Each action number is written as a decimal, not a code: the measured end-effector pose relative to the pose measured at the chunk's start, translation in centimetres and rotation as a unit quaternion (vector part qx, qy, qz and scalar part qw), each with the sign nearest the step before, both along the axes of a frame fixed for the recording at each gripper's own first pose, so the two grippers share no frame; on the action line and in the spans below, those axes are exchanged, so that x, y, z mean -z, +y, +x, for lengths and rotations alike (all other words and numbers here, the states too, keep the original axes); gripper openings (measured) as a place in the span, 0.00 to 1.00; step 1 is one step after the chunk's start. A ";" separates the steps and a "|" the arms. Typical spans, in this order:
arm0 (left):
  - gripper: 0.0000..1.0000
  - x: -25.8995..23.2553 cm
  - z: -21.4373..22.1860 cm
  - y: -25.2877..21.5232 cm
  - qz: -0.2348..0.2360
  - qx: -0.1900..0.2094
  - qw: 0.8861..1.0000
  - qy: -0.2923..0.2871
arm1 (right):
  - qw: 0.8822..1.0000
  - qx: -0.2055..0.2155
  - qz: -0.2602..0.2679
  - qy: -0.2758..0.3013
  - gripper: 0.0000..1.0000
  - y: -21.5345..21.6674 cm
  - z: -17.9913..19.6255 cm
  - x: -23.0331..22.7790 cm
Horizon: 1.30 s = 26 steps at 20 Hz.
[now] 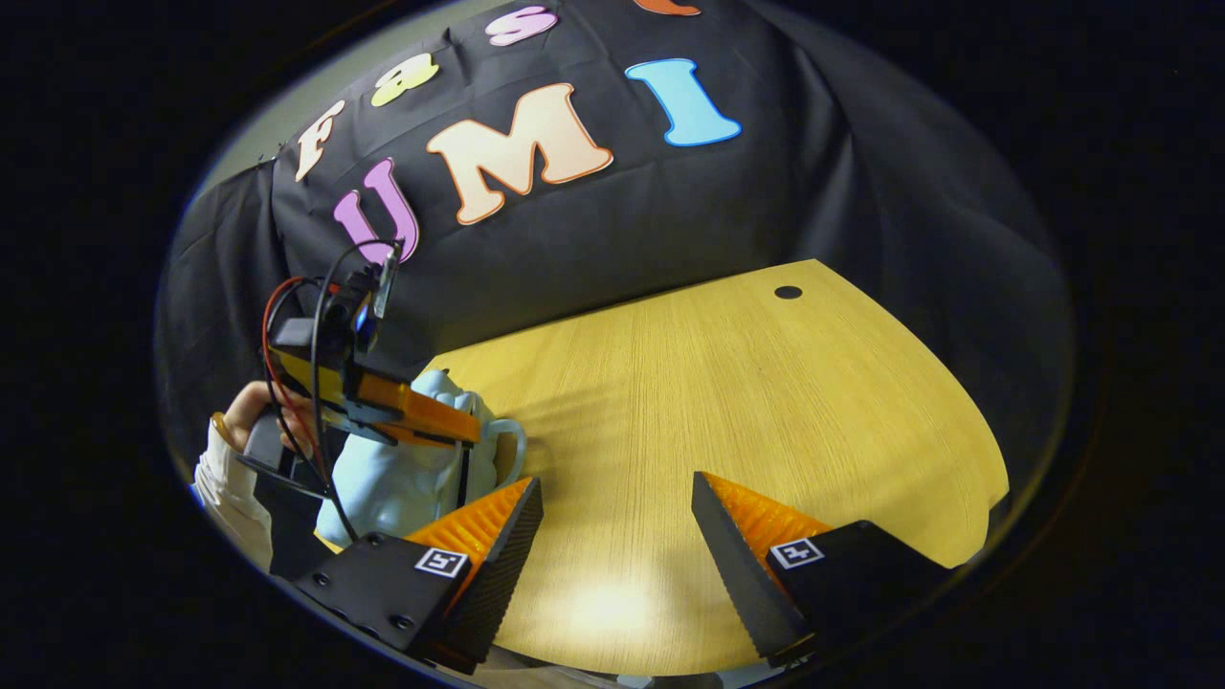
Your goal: First open the suitcase, pack the skin care products into it, and then close the suitcase.
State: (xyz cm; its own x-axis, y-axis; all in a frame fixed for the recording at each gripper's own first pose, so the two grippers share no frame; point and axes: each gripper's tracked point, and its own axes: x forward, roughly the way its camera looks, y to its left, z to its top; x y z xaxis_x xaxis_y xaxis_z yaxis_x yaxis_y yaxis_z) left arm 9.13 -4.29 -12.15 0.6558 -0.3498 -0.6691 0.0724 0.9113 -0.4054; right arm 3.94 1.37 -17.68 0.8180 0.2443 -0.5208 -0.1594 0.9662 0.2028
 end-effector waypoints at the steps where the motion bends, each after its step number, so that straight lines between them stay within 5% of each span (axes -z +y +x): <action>1: 0.05 0.2 0.0 0.0 0.010 -0.004 1.000 0.007 | 1.000 0.002 -0.001 -0.001 0.98 -0.2 0.0 -0.1; 6: 0.13 0.5 -1.3 1.0 0.085 -0.013 0.996 0.003 | 1.000 0.007 -0.001 -0.017 0.98 -1.5 0.5 -1.3; 8: 0.27 0.6 -2.7 0.8 0.108 -0.009 0.994 -0.004 | 1.000 0.008 0.003 -0.022 0.94 -1.7 0.7 -1.6; 10: 0.55 -0.2 -3.6 -0.3 0.122 -0.002 0.992 -0.028 | 1.000 0.006 0.006 -0.022 0.98 -1.8 0.8 -1.7; 11: 0.84 -0.3 -4.0 -0.5 0.141 -0.003 0.989 -0.037 | 1.000 0.004 0.005 -0.022 0.98 -1.9 0.7 -1.7; 13: 0.97 -0.3 -4.8 0.0 0.186 -0.011 0.981 -0.054 | 1.000 -0.001 0.004 -0.026 0.98 -1.9 0.6 -2.0; 26: 0.96 1.8 -9.2 -2.2 0.214 -0.023 0.975 -0.051 | 0.999 -0.036 0.003 -0.031 0.98 -2.1 -0.4 -2.5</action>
